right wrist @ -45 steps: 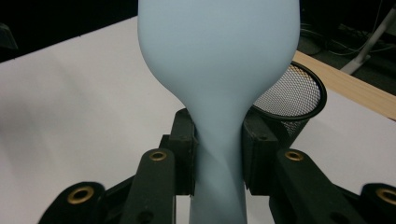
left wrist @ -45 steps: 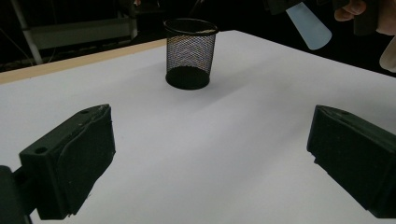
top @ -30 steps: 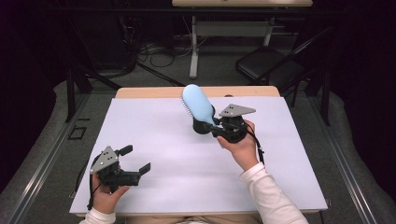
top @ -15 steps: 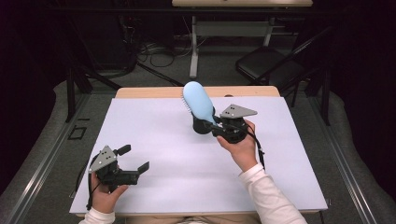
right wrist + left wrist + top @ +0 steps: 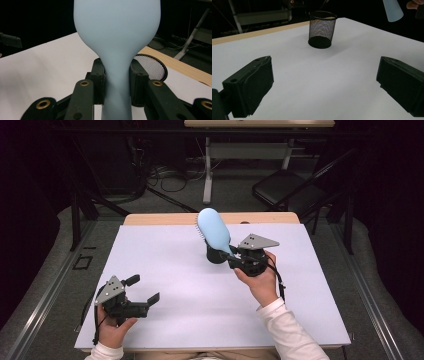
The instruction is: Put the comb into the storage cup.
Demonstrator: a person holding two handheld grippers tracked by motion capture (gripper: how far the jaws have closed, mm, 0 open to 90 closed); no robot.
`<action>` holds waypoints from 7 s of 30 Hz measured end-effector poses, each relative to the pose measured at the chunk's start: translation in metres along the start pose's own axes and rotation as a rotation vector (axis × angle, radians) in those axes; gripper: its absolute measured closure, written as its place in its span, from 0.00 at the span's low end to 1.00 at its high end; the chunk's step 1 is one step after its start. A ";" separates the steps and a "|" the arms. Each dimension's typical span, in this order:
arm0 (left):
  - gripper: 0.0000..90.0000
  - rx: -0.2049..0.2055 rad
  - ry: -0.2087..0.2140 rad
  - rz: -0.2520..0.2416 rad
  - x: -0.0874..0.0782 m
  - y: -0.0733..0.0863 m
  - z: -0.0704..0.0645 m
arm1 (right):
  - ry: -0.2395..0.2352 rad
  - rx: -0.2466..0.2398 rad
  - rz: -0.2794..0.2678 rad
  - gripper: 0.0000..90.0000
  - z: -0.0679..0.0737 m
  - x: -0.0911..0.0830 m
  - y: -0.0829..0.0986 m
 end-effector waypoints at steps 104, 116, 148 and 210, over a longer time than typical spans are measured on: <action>0.00 -0.056 0.148 0.136 0.049 -0.096 -0.031 | -0.007 0.031 -0.034 0.77 -0.002 -0.008 -0.002; 0.01 -0.118 0.155 0.140 0.056 -0.111 -0.021 | -0.004 0.027 -0.036 0.77 -0.003 -0.008 -0.002; 0.02 -0.141 0.214 0.104 0.076 -0.158 -0.025 | -0.006 0.011 -0.038 0.77 0.000 -0.007 -0.002; 0.07 -0.233 0.324 0.174 0.142 -0.187 -0.056 | -0.019 0.002 -0.053 0.77 0.007 -0.007 -0.004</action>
Point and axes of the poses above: each handheld gripper's, and its own axes: x roughly forward along the jaws, y roughly out of its underside, z roughly to its left, the point moved 7 cm from there along x, roughly forward along the jaws, and after that the axes turned 2 degrees about y, right-handed, at the moved point
